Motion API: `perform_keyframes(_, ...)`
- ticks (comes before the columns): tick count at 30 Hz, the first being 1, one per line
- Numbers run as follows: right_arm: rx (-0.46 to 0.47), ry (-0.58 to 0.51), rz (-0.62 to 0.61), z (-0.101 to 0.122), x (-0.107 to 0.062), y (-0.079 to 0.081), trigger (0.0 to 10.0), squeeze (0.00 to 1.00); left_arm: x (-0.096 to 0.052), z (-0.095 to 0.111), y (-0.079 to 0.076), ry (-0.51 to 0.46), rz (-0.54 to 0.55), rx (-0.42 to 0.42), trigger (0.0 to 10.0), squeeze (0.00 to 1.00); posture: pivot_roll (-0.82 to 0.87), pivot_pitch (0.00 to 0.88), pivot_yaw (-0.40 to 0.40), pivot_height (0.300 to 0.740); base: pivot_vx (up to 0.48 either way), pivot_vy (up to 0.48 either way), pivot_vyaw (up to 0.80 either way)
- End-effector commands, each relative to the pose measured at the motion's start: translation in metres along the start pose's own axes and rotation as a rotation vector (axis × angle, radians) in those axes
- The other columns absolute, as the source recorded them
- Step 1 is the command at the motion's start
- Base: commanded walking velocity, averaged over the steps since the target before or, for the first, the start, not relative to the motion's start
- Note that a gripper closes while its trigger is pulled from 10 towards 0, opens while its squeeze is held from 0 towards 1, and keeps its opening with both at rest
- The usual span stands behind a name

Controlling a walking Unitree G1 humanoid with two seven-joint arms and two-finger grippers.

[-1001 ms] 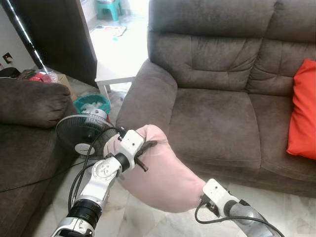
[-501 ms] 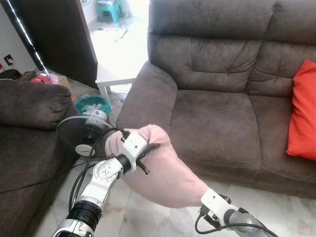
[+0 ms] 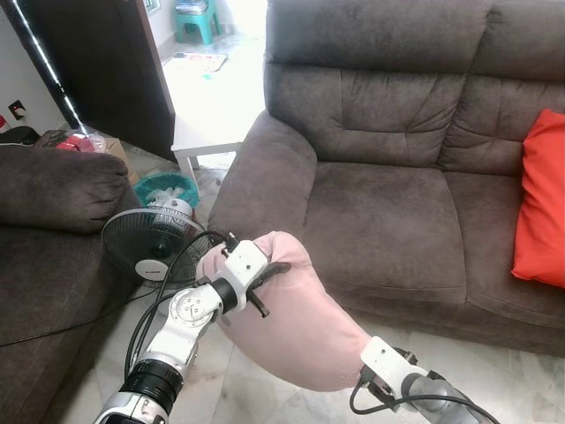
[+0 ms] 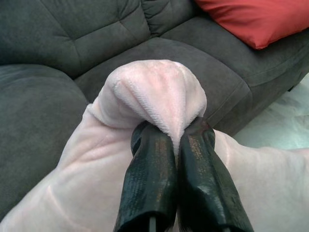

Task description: Move the pillow to the sofa from floor

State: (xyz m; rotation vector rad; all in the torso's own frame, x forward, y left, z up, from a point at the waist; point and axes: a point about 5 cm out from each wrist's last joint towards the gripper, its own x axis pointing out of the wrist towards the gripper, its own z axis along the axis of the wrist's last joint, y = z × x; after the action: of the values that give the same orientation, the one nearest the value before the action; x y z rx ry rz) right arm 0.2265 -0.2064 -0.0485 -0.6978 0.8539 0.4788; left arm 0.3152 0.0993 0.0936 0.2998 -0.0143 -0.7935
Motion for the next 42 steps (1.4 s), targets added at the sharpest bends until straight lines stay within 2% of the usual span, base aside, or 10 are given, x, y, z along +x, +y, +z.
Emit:
perform_keyframes(1,-0.008,0.015,0.001,-0.0008,0.0006,0.0006,10.0,0.00,0.0040,0.0256,0.0074,-0.106,0.012,0.064,10.0,0.00,0.04,0.000,0.011,0.740,0.000,0.000,0.00)
perform_keyframes(7,-0.001,0.047,0.002,-0.0098,0.0008,0.0038,10.0,0.00,0.0040,0.0266,0.0073,-0.110,0.010,0.069,10.0,0.00,0.04,0.000,0.012,0.740,0.000,0.000,0.00)
perform_keyframes(9,0.002,0.048,0.003,-0.0102,0.0010,0.0046,9.7,0.00,0.0040,0.0269,0.0072,-0.111,0.010,0.068,10.0,0.00,0.04,0.000,0.011,0.740,0.000,0.000,0.00)
perform_keyframes(10,0.002,0.048,0.004,-0.0102,0.0011,0.0048,4.3,0.00,0.0041,0.0269,0.0072,-0.112,0.010,0.069,10.0,0.00,0.04,0.000,0.011,0.740,0.000,0.000,0.00)
perform_keyframes(11,0.002,0.047,0.005,-0.0102,0.0012,0.0050,0.0,0.00,0.0041,0.0270,0.0071,-0.112,0.010,0.069,10.0,0.00,0.04,0.000,0.011,0.740,0.000,0.000,0.00)
perform_keyframes(26,0.027,0.035,0.014,-0.0076,0.0034,0.0094,0.0,0.00,0.0059,0.0322,0.0088,-0.127,0.015,0.071,10.0,0.00,0.05,0.000,0.006,0.740,0.000,0.000,0.00)
perform_keyframes(42,0.019,0.013,0.011,-0.0073,0.0029,0.0077,0.0,0.00,0.0037,0.0281,0.0056,-0.110,0.017,0.069,10.0,0.00,0.05,0.007,0.001,0.740,0.000,0.000,0.00)
